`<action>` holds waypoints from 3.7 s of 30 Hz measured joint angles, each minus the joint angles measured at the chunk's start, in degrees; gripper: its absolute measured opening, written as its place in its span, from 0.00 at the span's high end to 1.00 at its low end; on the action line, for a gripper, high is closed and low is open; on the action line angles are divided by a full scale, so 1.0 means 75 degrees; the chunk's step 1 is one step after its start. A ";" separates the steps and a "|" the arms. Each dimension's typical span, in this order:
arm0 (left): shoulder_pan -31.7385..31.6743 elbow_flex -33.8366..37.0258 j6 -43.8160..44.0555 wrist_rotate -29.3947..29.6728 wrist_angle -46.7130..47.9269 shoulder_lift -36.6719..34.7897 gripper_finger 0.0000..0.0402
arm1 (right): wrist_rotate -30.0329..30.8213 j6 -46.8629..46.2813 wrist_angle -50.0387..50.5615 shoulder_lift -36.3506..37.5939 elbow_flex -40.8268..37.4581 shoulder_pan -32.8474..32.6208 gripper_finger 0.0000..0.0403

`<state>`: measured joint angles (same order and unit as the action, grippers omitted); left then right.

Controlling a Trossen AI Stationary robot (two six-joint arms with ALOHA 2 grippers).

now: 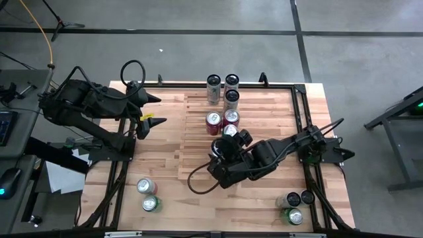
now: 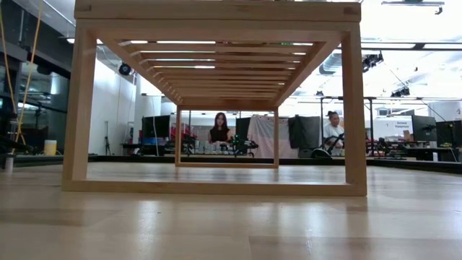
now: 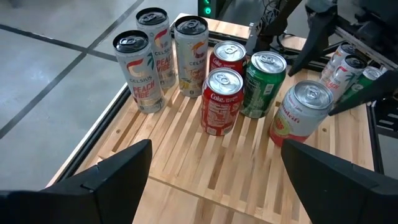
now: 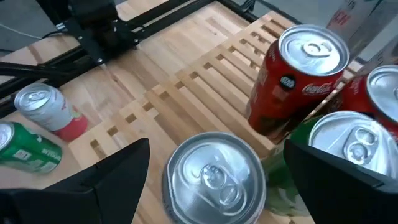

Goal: Place canned beverage on shelf
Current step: Put the pink white soda can on the shelf

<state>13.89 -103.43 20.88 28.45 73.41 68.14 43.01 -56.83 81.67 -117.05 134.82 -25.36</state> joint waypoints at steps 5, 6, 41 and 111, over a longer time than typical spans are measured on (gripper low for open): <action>0.0003 0.0000 -0.0055 0.0001 0.0000 0.0000 0.13 | -0.0350 -0.0358 0.0147 -0.0062 -0.0006 0.0087 0.12; 0.0003 0.0000 -0.0088 0.0001 0.0003 0.0000 0.13 | -0.0377 -0.0360 0.0154 -0.0072 -0.0009 0.0092 0.12; 0.0003 0.0001 0.0068 -0.1496 -0.0357 0.0000 0.13 | -0.4756 0.7772 -0.1493 0.0623 -0.0001 0.1177 0.42; 0.0000 -0.0001 -0.0275 -0.2707 -0.2731 -0.0026 0.13 | -0.4609 0.5629 -0.2048 0.0697 -0.0006 0.1477 0.18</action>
<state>13.89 -103.44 18.82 8.14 52.93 67.94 8.44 -14.61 66.31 -111.83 134.78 -14.29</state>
